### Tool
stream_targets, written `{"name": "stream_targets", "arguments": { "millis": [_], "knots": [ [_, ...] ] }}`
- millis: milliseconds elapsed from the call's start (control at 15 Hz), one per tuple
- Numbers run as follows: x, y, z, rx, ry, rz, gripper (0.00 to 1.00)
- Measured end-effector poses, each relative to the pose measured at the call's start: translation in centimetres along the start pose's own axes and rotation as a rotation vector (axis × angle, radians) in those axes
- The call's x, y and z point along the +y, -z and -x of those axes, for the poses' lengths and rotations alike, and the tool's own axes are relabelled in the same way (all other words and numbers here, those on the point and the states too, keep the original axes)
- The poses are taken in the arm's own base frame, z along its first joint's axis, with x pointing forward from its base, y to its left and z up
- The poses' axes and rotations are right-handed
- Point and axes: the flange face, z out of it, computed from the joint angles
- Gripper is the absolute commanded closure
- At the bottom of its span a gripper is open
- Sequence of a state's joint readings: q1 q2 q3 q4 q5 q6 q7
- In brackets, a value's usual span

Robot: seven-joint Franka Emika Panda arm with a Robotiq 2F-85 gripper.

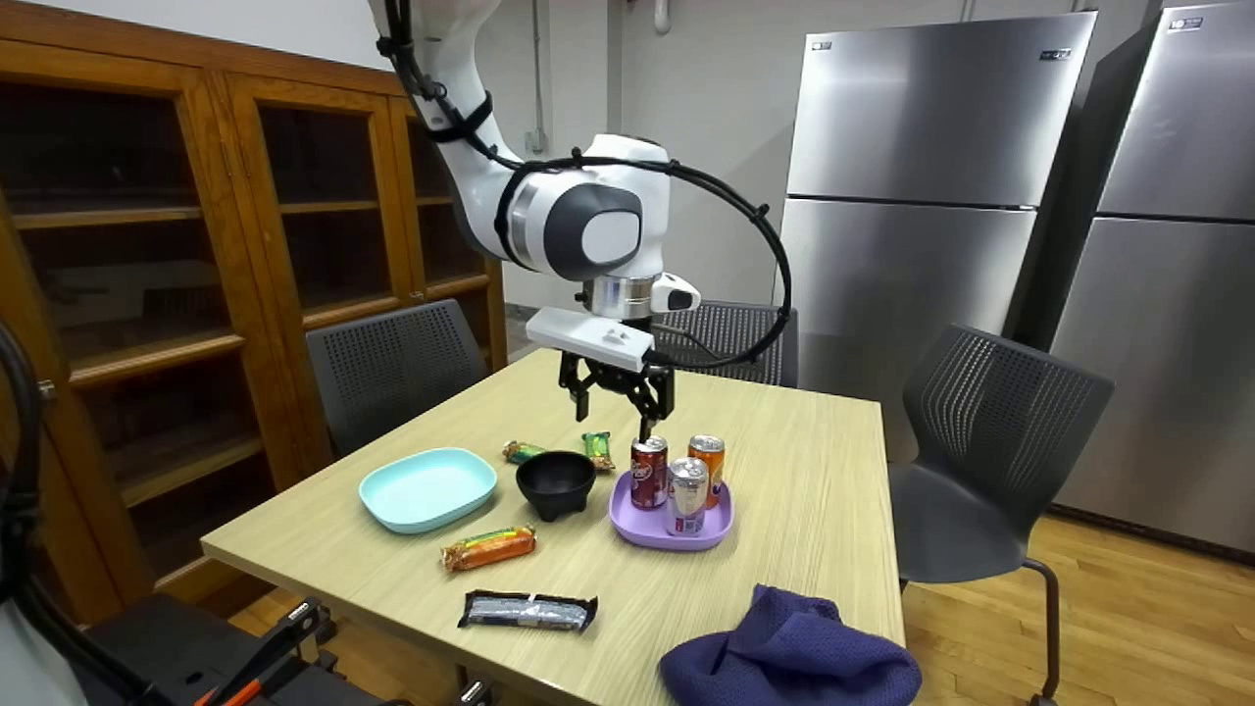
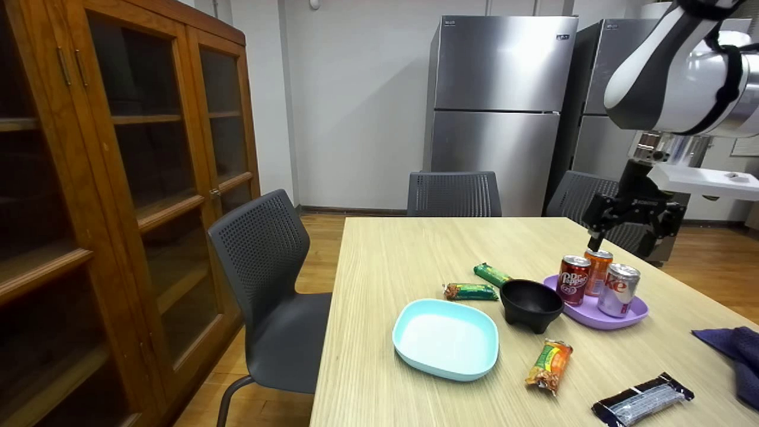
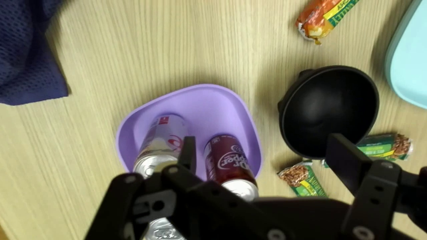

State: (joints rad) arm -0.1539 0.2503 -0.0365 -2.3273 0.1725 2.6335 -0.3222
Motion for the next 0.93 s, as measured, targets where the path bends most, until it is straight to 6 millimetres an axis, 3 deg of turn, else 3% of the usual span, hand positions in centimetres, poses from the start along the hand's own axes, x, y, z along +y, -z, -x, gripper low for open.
{"name": "stream_targets", "arguments": {
  "millis": [467,933],
  "knots": [
    [-5.5,-2.3,2.3,-0.064,0.108,-0.045,0.00],
    [-8.5,-4.6,5.5,-0.136,0.094,-0.074,0.00]
  ]
}}
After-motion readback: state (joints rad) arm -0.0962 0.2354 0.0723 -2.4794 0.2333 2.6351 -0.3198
